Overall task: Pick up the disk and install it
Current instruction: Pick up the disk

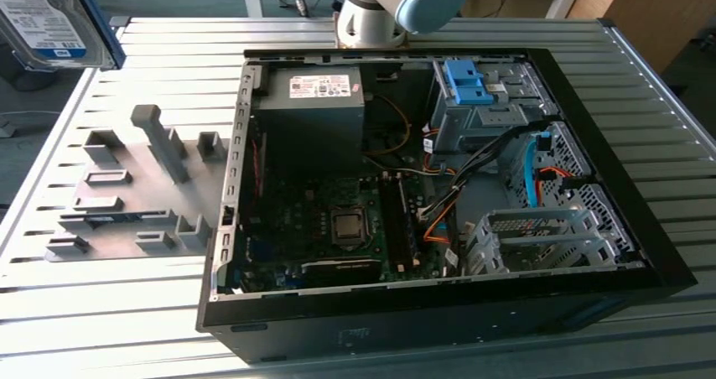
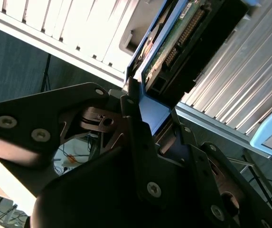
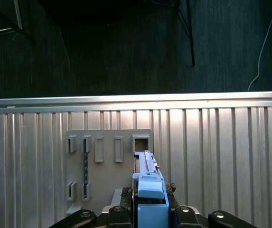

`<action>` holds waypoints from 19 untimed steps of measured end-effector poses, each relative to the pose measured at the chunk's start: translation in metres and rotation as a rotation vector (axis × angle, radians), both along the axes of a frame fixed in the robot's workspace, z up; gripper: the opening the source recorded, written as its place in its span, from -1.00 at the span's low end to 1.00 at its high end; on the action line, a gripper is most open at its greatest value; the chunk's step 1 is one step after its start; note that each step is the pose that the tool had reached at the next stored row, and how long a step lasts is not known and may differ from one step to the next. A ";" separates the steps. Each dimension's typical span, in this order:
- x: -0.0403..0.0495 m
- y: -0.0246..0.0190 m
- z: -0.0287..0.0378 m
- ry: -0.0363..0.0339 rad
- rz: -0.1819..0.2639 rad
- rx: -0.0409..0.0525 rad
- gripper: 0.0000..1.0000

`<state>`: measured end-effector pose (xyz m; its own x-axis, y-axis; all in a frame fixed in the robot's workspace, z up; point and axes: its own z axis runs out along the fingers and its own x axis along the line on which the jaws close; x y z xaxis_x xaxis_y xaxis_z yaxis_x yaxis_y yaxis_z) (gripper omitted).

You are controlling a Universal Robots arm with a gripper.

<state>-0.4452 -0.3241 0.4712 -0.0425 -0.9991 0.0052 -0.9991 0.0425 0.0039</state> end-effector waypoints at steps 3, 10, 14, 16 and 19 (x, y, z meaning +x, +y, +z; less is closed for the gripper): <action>0.0000 0.0000 0.0066 0.0001 0.000 0.0000 -0.27; 0.0000 0.0000 0.0187 0.0001 0.000 -0.0001 -0.27; 0.0001 0.0000 0.0228 0.0001 0.000 -0.0001 -0.27; 0.0000 0.0000 0.0228 0.0000 0.000 0.0000 -0.27; 0.0000 0.0000 0.0228 0.0000 0.000 0.0000 -0.27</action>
<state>-0.4452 -0.3240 0.4940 -0.0425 -0.9991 0.0052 -0.9991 0.0425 0.0039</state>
